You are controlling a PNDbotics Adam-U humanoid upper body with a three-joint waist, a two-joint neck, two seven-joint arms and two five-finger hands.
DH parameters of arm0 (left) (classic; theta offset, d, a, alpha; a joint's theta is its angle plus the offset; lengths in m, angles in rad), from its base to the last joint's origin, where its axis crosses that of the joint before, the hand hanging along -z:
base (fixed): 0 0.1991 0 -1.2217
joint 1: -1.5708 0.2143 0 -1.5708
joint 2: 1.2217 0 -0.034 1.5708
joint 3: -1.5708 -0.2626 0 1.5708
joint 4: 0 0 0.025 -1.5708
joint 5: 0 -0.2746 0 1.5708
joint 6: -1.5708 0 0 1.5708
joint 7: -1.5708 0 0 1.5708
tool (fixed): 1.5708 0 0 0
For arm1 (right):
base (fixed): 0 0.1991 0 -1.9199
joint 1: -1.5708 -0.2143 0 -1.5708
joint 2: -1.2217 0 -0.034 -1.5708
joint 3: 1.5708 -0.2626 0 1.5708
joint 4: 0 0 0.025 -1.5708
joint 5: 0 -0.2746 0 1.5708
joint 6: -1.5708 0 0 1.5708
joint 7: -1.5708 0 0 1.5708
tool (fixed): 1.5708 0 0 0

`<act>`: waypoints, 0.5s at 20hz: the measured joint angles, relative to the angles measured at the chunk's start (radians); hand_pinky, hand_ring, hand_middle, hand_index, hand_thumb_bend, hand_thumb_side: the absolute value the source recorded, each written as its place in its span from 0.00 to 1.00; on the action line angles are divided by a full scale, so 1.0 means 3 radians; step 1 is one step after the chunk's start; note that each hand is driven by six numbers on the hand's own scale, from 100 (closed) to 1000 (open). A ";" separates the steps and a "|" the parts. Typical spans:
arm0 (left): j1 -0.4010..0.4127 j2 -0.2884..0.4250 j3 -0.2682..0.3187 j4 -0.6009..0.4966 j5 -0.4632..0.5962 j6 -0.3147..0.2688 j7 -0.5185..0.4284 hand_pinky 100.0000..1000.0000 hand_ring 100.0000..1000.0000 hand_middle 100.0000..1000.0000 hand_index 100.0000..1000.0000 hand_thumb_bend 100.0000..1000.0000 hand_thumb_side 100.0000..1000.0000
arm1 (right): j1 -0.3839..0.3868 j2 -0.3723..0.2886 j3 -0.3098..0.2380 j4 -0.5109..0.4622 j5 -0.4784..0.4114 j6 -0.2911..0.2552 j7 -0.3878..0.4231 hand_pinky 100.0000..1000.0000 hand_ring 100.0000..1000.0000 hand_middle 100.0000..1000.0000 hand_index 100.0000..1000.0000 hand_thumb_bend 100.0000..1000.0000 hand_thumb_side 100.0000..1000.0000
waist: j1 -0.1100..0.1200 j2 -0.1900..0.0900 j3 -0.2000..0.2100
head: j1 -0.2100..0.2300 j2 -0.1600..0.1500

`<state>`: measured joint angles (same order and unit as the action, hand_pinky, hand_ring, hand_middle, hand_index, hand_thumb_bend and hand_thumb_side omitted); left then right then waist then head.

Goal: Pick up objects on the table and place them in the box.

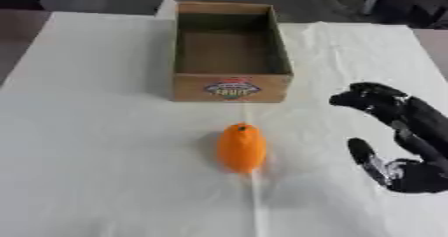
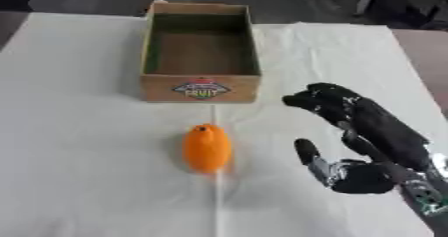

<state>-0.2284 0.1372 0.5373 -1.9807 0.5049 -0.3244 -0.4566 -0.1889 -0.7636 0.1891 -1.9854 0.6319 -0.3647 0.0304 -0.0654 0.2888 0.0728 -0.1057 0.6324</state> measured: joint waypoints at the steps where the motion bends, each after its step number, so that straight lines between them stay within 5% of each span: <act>1: 0.0002 0.0009 0.0006 0.0000 -0.0003 0.0001 0.0005 0.37 0.50 0.55 0.64 0.01 0.76 | -0.0057 -0.0007 0.0033 0.0000 0.0000 0.0044 0.0068 0.87 0.74 0.75 0.94 0.00 1.00 | -0.0003 -0.0002 -0.0006 | -0.0010 0.0001; 10: 0.0026 0.0013 0.0034 0.0000 -0.0023 -0.0003 0.0055 0.38 0.50 0.55 0.64 0.01 0.76 | -0.0468 0.0077 0.0266 0.0000 -0.0078 0.0343 0.0676 0.90 0.77 0.78 0.98 0.00 1.00 | -0.0025 -0.0017 -0.0038 | -0.0045 0.0029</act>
<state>-0.2206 0.1412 0.5475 -1.9807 0.4980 -0.3254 -0.4400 -0.3294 -0.7405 0.2689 -1.9854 0.6085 -0.2617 0.2332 -0.0728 0.2838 0.0613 -0.1193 0.6412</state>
